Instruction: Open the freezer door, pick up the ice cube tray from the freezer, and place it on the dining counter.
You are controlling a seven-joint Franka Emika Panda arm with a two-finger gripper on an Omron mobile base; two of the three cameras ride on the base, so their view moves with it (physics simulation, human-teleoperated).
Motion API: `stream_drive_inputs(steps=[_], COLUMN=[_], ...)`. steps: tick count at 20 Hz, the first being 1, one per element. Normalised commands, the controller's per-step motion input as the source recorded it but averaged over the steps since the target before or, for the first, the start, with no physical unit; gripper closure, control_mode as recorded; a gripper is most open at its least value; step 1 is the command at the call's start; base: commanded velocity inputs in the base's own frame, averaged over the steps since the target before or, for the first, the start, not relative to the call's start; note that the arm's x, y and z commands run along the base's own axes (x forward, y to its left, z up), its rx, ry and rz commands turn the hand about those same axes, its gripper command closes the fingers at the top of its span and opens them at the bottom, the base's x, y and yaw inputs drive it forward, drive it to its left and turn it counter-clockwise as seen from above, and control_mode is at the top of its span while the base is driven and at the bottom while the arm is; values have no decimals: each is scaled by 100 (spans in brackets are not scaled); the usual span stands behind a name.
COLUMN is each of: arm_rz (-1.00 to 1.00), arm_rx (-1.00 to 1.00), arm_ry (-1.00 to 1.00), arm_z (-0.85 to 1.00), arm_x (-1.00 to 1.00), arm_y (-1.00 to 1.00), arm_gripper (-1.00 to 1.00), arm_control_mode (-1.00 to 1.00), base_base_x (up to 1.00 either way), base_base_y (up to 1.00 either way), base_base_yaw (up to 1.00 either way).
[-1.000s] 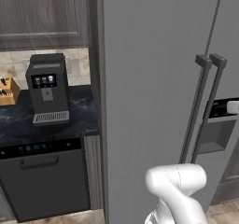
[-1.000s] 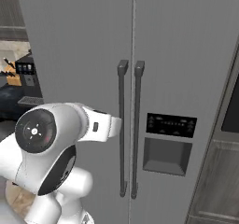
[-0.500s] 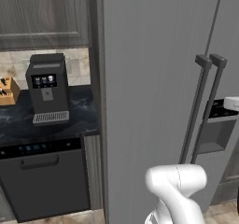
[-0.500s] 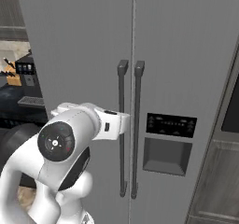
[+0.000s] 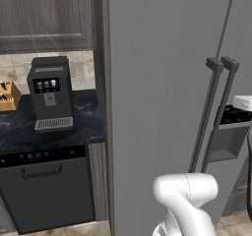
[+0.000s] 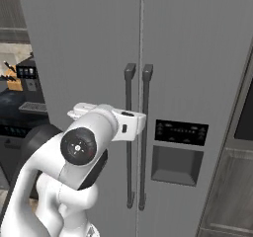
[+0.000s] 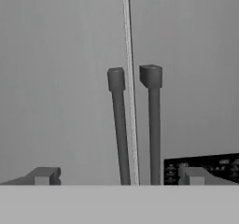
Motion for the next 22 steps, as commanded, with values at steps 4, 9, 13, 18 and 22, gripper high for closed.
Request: stream_drive_inputs(steps=[4, 9, 13, 18, 22], arm_rz=[0, 0, 0, 0, 0], arm_rx=[0, 0, 0, 0, 0], arm_ry=[-10, -15, -12, -9, -7], arm_z=[0, 0, 0, -1, -2], arm_x=[28, 10, 9, 19, 14], arm_y=[-8, 0, -11, -17, -15], arm_gripper=[-100, -100, -100, -100, -100], arm_control_mode=[-100, -100, -100, -100, -100], base_base_x=[0, 0, 0, 0, 0], base_base_y=[0, 0, 0, 0, 0], base_base_yaw=[0, 0, 0, 0, 0])
